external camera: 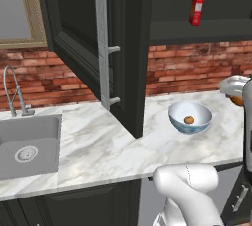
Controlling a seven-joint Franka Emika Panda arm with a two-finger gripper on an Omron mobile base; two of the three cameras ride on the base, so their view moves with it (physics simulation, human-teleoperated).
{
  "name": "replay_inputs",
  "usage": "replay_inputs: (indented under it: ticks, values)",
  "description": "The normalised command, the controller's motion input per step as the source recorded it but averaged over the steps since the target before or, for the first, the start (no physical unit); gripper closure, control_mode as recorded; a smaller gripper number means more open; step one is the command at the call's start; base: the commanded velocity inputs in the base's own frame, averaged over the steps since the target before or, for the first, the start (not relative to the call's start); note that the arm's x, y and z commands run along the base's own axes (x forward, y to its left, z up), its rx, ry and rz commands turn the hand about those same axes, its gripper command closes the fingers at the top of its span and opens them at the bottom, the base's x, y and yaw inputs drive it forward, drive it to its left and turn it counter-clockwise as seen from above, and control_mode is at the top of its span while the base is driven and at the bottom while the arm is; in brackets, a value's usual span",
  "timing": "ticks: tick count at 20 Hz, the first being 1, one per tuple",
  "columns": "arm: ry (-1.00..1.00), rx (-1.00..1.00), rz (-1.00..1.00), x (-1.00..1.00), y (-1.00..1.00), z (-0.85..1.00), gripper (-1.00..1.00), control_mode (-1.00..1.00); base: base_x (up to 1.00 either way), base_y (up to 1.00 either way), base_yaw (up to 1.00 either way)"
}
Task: Open the cabinet. Pick the tangerine and tangerine from the cabinet and place them into the bowl. Then close the cabinet.
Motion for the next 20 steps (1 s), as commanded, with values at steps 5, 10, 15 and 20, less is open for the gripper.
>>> replay_inputs:
  ticks: [5, 10, 15, 20]
  values:
    - [0.15, 0.0, 0.0, 0.77, 0.0, -0.2, 1.0, -1.0, 0.0, 0.0, 0.0]
    - [0.12, 0.0, 0.0, 0.82, 0.0, -0.35, 1.0, -1.0, 0.0, 0.0, 0.0]
    - [0.03, -0.01, 0.0, 0.65, 0.0, -0.69, 1.0, -1.0, 0.0, 0.0, 0.0]
    - [0.0, -0.01, 0.0, 0.39, 0.0, -0.8, 1.0, -1.0, 0.0, 0.0, 0.0]
